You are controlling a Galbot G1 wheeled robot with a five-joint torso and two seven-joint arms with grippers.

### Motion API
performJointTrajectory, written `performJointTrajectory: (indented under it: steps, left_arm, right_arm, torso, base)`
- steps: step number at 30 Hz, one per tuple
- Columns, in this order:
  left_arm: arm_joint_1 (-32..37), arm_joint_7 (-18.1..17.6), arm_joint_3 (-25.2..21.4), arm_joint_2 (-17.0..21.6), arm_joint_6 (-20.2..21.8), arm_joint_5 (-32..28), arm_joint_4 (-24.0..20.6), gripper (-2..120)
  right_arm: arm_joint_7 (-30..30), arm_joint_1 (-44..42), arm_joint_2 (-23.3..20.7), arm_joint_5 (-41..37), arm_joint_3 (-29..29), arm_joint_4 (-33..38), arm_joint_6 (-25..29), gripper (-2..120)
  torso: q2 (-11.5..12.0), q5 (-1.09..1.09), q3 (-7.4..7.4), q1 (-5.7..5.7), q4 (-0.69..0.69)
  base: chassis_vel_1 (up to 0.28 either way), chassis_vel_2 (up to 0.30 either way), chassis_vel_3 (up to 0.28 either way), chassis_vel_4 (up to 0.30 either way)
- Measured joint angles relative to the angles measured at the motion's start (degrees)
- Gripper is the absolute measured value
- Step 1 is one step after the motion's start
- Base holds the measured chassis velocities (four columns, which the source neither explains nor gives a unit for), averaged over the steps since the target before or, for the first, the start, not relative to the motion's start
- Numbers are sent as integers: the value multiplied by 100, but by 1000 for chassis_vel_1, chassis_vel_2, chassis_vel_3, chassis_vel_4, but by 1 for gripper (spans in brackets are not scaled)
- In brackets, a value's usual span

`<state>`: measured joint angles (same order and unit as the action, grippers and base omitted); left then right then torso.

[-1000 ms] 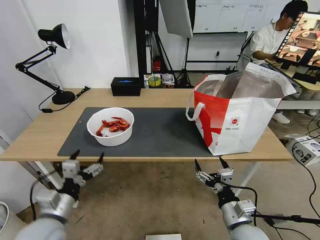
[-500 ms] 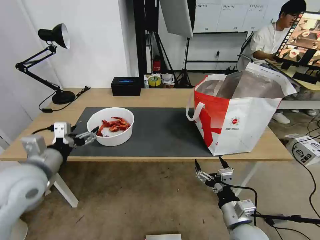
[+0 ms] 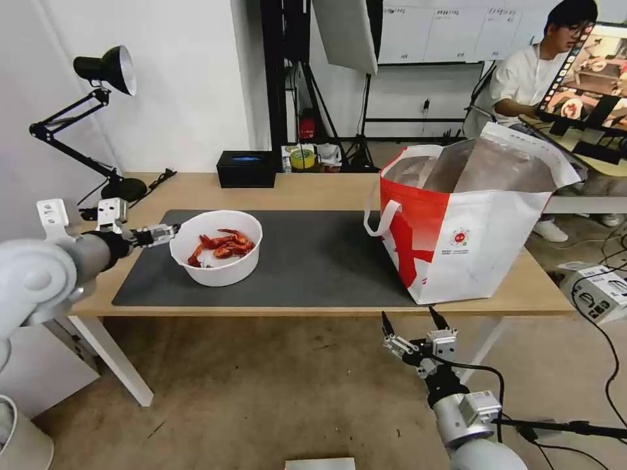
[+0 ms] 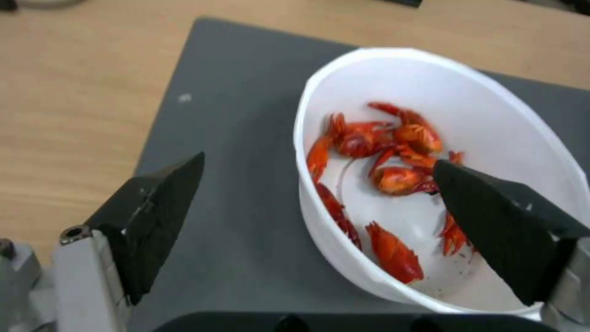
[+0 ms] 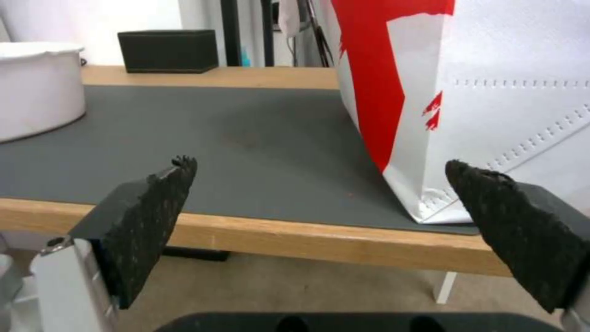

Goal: Pick up the trash from the table and place it into the takeout bag.

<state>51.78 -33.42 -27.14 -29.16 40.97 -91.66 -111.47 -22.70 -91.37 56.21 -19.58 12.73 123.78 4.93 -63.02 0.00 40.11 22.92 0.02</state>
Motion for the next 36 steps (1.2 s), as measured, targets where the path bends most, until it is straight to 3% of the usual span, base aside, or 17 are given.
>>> performJointTrajectory:
  steps: [5, 9, 17, 36]
  left_arm:
    - [-445, -107, 409, -167, 107, -256, 294, 100]
    - [-901, -387, 826, -311, 148, -509, 560, 100]
    - [-1437, -616, 1500, -557, 147, -520, 1017, 100]
    - [-2200, -1016, 2359, -869, 125, -481, 1662, 100]
  right_arm:
    - [0, 0, 0, 0, 0, 0, 0, 100]
    - [0, 0, 0, 0, 0, 0, 0, 100]
    - [0, 0, 0, 0, 0, 0, 0, 100]
    - [0, 0, 0, 0, 0, 0, 0, 100]
  torso:
    - [0, -1, 1, 0, -2]
    - [0, 1, 0, 0, -2]
    - [0, 0, 0, 0, -2]
    - [0, 1, 0, 0, -2]
  base:
    - [0, 0, 0, 0]
    - [0, 0, 0, 0]
    - [0, 0, 0, 0]
    - [0, 0, 0, 0]
